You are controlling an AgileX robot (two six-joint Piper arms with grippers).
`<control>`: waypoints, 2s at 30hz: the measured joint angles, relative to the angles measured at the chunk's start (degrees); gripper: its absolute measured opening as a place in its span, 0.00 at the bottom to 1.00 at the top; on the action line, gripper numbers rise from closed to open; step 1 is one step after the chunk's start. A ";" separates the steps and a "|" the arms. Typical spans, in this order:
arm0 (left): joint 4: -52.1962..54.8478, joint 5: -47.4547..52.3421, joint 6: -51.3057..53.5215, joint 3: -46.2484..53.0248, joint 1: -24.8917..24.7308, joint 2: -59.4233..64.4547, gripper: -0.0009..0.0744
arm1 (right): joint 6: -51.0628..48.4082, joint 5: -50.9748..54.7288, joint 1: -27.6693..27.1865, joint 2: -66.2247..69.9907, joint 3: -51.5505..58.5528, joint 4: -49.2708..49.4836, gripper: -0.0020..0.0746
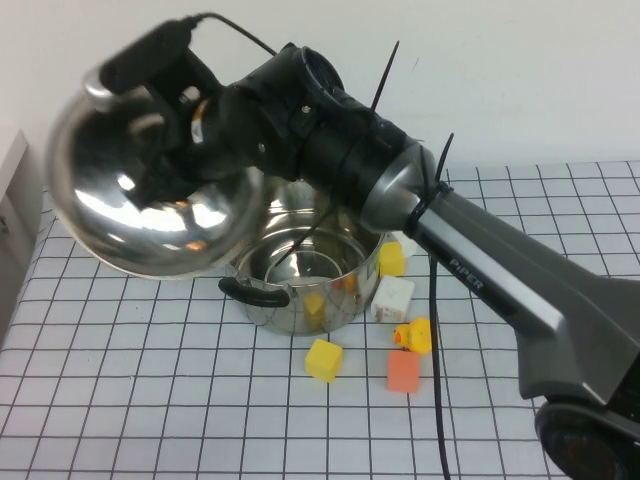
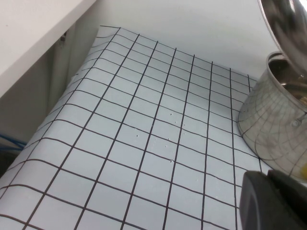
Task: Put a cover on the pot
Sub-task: Place the pot lid on the pot
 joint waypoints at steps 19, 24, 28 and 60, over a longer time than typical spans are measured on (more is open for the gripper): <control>0.00 0.00 0.00 0.00 0.00 0.00 0.01 | 0.39 7.68 -6.01 0.55 0.00 -12.73 0.48; 0.00 0.00 0.00 0.00 0.00 0.00 0.01 | 0.39 7.68 -6.59 2.73 0.00 -12.73 0.48; 0.00 0.00 0.00 0.00 0.00 0.00 0.01 | 0.39 7.14 -6.72 3.44 0.00 -12.47 0.48; 0.00 0.00 0.10 0.00 0.00 0.00 0.01 | 0.42 9.94 -7.62 6.00 0.00 -8.87 0.48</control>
